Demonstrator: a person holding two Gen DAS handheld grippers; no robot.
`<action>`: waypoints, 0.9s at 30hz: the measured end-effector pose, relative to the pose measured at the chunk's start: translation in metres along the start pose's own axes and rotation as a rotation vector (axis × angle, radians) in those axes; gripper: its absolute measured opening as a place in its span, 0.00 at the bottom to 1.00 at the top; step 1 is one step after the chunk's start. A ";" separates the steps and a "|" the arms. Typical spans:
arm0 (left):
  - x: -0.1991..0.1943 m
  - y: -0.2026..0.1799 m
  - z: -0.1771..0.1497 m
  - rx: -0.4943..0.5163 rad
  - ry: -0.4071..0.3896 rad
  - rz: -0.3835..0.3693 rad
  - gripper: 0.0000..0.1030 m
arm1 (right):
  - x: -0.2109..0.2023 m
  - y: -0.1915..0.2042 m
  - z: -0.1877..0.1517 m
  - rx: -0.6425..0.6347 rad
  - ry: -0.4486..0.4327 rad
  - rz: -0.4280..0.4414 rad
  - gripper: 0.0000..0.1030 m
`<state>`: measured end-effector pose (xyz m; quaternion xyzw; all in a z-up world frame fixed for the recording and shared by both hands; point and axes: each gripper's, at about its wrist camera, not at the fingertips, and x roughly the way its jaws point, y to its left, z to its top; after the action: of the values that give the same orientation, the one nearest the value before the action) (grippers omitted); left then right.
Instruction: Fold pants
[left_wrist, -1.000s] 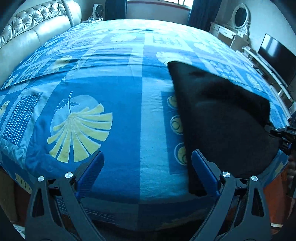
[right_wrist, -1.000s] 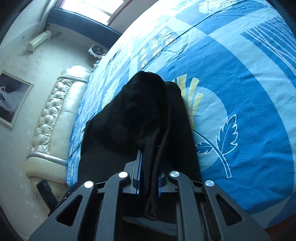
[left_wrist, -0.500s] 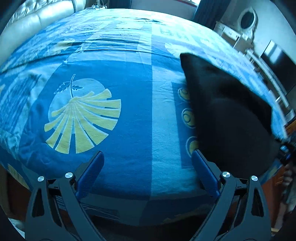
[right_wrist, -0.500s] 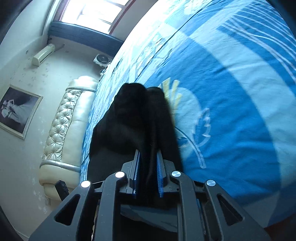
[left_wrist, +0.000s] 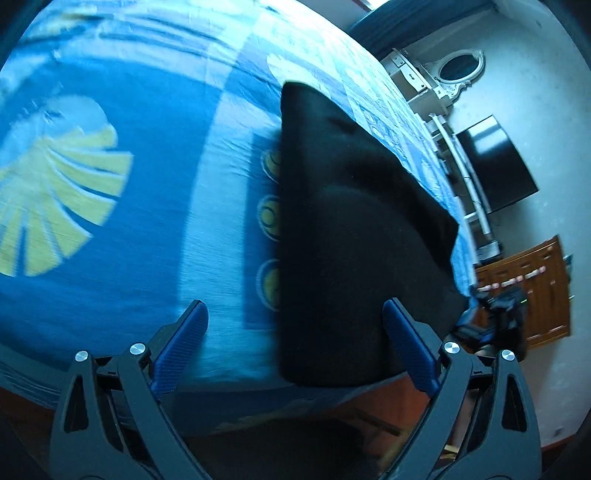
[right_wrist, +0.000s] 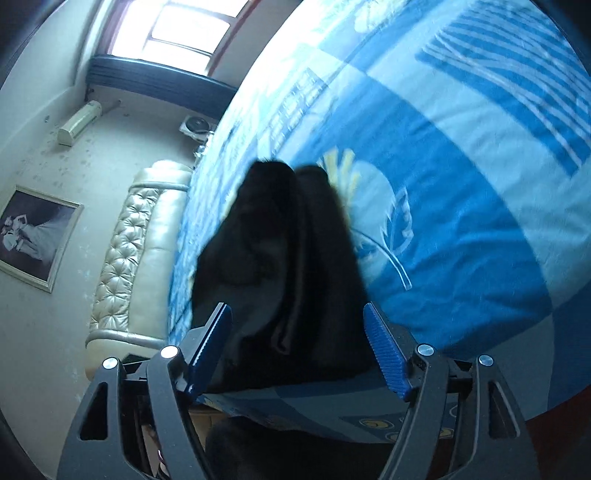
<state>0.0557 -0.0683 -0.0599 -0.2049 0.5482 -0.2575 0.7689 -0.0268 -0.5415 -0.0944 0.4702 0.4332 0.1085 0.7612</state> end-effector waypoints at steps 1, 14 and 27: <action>0.004 0.000 0.002 -0.013 0.006 -0.016 0.92 | 0.003 -0.002 -0.002 0.005 0.011 0.007 0.71; 0.033 -0.021 0.000 0.020 0.062 -0.060 0.52 | 0.020 0.007 -0.012 -0.074 0.031 -0.033 0.46; 0.009 -0.020 0.006 0.079 0.019 0.059 0.39 | 0.042 0.036 -0.019 -0.111 0.049 -0.025 0.41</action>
<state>0.0600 -0.0891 -0.0523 -0.1558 0.5505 -0.2583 0.7784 -0.0073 -0.4866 -0.0916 0.4190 0.4509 0.1343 0.7766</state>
